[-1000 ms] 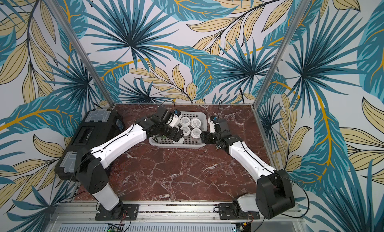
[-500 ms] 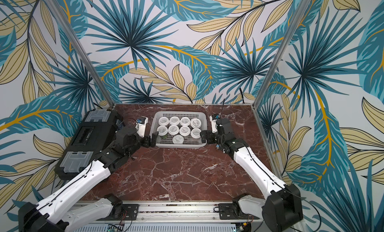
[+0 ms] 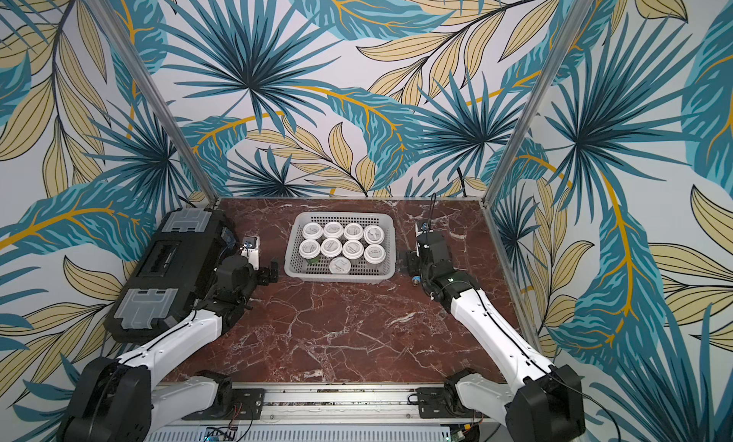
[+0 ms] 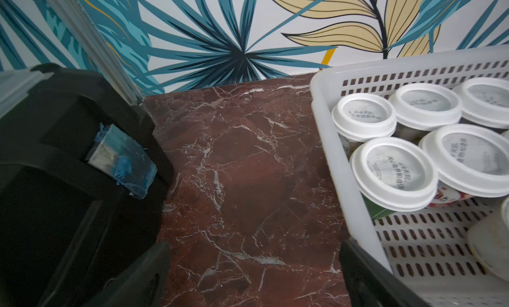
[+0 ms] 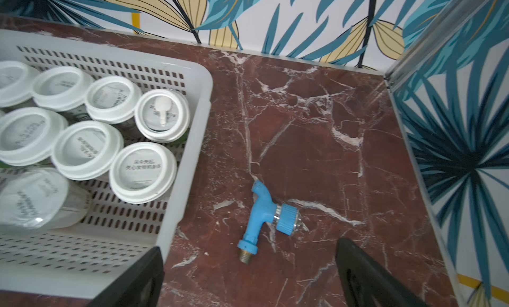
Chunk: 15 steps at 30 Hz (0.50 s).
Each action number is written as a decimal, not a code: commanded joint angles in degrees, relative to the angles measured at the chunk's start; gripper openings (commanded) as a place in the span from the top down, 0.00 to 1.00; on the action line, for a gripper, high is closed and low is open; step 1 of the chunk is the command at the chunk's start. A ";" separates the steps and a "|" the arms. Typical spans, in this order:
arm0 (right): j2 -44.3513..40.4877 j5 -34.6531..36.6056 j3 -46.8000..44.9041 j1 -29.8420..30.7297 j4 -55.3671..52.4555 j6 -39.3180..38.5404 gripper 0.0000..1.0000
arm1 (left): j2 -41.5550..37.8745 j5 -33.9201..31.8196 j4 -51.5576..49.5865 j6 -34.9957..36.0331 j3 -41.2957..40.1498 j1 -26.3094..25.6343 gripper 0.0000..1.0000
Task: Put the yogurt in the basket
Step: Reset both arms
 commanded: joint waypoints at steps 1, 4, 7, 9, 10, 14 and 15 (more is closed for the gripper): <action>0.81 5.37 -4.24 -1.87 8.28 -4.33 0.01 | 3.99 1.35 13.75 1.91 -3.31 2.84 0.00; 3.23 4.70 -11.53 -3.37 22.66 -7.42 0.01 | 10.00 5.17 24.21 2.50 -5.40 5.74 0.00; 9.05 4.33 -20.52 -5.00 43.37 -11.17 0.00 | 13.46 5.08 26.21 2.50 -4.71 7.38 0.00; 13.68 1.53 -23.53 -7.33 53.20 -8.63 0.01 | 17.23 6.34 31.42 1.16 -5.49 8.97 0.00; 14.67 0.01 -22.46 -8.09 53.20 -8.46 0.00 | 17.32 8.78 32.16 1.69 -6.04 8.93 0.00; 17.81 -2.78 -22.47 -11.52 56.07 -5.25 0.00 | 19.04 11.89 36.03 3.07 -7.37 8.89 0.00; 17.77 -5.61 -23.82 -13.17 57.79 -3.93 0.00 | 18.94 13.10 35.12 3.58 -7.03 8.84 0.00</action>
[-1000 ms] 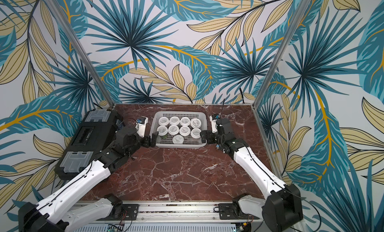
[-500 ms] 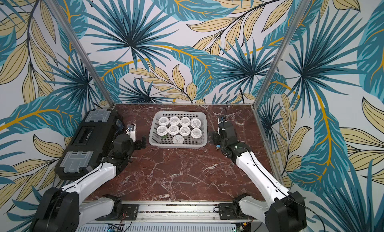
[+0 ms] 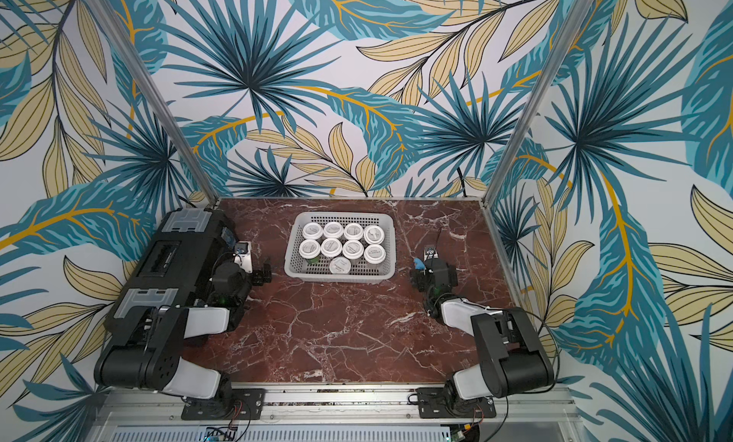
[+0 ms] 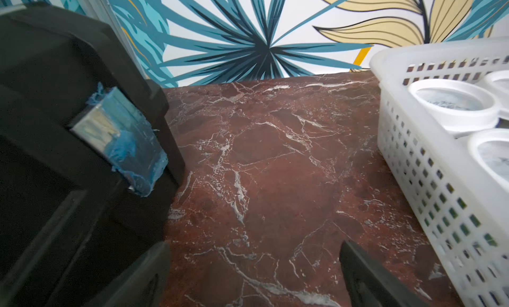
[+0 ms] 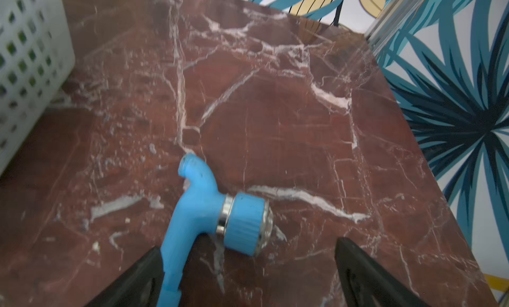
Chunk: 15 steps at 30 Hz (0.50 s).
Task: Put the yogurt in the basket
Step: Reset both arms
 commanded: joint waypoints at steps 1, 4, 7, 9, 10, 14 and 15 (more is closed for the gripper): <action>0.64 -6.23 -3.78 -4.28 16.00 4.33 0.01 | 0.00 4.75 3.72 1.73 -0.69 0.10 0.00; 2.34 -6.67 -4.53 -5.09 19.34 4.87 0.00 | 0.10 2.64 4.43 0.91 -0.94 0.07 0.00; 2.65 -7.04 -4.78 -5.09 20.50 4.31 0.00 | 0.48 2.57 0.59 -0.17 1.43 0.75 0.00; 2.13 -7.02 -4.39 -5.07 18.84 4.67 0.01 | 0.44 3.29 1.37 -0.04 1.02 0.96 0.00; 2.33 -6.93 -4.50 -5.09 19.40 4.54 0.00 | 0.54 3.44 2.03 -0.05 0.70 0.96 0.00; 2.17 -7.07 -4.37 -5.03 18.99 4.61 0.00 | 0.49 2.57 1.70 -0.44 0.79 0.97 0.00; 2.23 -7.03 -4.37 -5.06 19.06 4.58 0.00 | 0.51 2.60 1.59 -0.36 0.94 0.86 0.00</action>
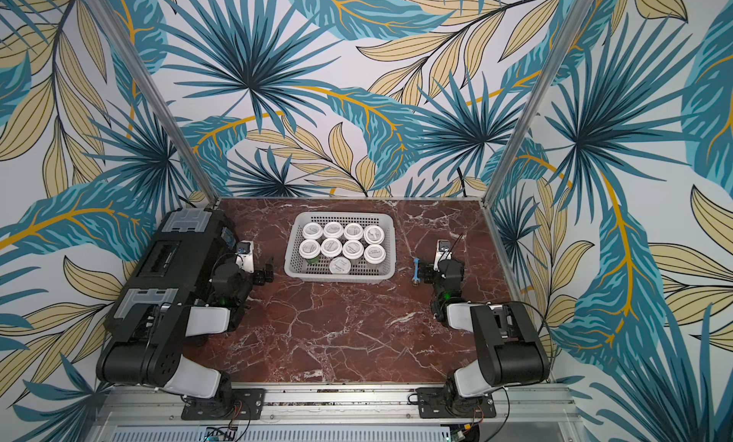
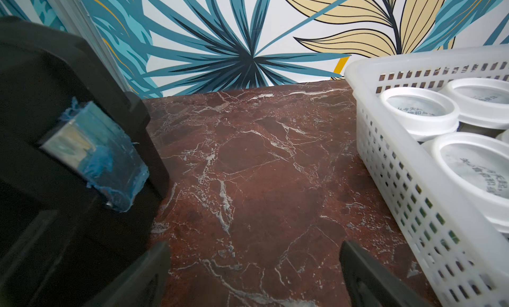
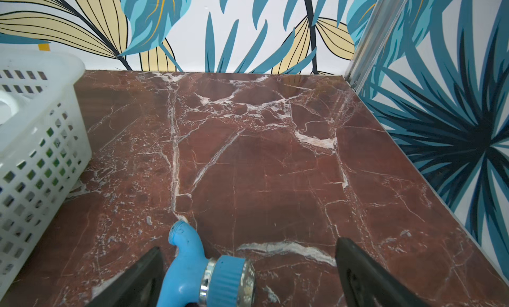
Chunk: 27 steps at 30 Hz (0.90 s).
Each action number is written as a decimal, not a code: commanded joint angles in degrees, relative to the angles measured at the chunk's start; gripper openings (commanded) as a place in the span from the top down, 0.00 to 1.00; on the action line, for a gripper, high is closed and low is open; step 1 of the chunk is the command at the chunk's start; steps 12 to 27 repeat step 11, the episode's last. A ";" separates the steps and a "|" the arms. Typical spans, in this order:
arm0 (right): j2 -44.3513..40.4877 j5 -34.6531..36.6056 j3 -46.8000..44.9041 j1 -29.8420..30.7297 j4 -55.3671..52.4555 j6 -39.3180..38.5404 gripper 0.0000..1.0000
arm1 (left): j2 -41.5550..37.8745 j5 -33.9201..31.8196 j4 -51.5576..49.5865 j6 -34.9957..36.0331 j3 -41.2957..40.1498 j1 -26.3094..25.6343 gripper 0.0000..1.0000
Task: Put the yogurt in the basket
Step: Reset both arms
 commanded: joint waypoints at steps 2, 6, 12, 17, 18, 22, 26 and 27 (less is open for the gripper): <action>-0.16 -0.69 -0.54 -0.03 1.67 0.86 0.00 | 0.27 0.59 -1.20 -0.18 1.62 0.42 0.00; -0.08 -0.76 -0.41 -0.08 1.58 0.87 0.01 | 0.50 1.62 -2.92 0.81 2.58 0.20 0.00; -0.08 -0.64 -0.51 -0.07 1.58 0.84 0.00 | 0.44 1.68 -2.83 0.79 2.58 0.09 0.00; -0.08 -0.64 -0.51 -0.07 1.58 0.84 0.00 | 0.44 1.68 -2.83 0.79 2.58 0.09 0.00; -0.08 -0.64 -0.51 -0.07 1.58 0.84 0.00 | 0.44 1.68 -2.83 0.79 2.58 0.09 0.00; -0.08 -0.64 -0.51 -0.07 1.58 0.84 0.00 | 0.44 1.68 -2.83 0.79 2.58 0.09 0.00; -0.08 -0.64 -0.51 -0.07 1.58 0.84 0.00 | 0.44 1.68 -2.83 0.79 2.58 0.09 0.00; -0.08 -0.64 -0.51 -0.07 1.58 0.84 0.00 | 0.44 1.68 -2.83 0.79 2.58 0.09 0.00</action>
